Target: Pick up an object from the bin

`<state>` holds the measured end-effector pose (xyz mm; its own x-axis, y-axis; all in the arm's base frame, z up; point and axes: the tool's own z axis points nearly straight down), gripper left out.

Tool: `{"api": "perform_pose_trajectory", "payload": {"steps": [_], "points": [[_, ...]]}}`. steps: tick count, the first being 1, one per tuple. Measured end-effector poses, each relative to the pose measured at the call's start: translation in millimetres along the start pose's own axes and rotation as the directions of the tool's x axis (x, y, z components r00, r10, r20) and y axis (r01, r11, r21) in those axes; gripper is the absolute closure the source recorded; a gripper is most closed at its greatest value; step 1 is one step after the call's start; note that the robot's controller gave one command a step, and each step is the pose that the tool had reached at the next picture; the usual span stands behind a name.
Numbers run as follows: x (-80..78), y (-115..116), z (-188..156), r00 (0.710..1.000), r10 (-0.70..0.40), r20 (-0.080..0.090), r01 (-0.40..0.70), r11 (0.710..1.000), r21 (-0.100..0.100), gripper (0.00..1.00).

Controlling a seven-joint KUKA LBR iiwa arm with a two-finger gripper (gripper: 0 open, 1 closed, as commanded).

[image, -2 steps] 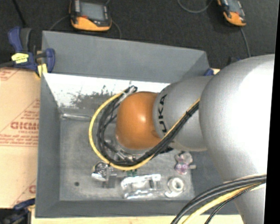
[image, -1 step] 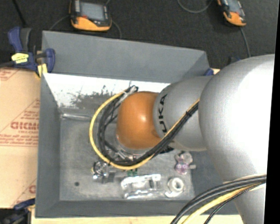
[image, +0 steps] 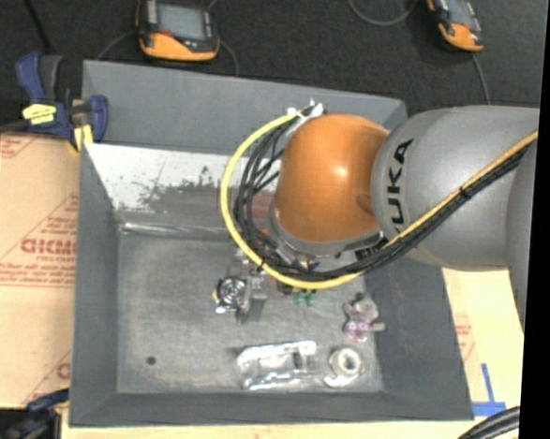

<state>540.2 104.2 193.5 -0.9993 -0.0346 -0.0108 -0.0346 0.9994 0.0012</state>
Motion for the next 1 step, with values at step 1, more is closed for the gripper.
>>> {"api": "perform_pose_trajectory", "payload": {"steps": [1], "points": [[15.7, -18.9, -85.3, 0.885, -0.466, -0.003, 0.466, 0.885, 0.000, 1.00]]}}
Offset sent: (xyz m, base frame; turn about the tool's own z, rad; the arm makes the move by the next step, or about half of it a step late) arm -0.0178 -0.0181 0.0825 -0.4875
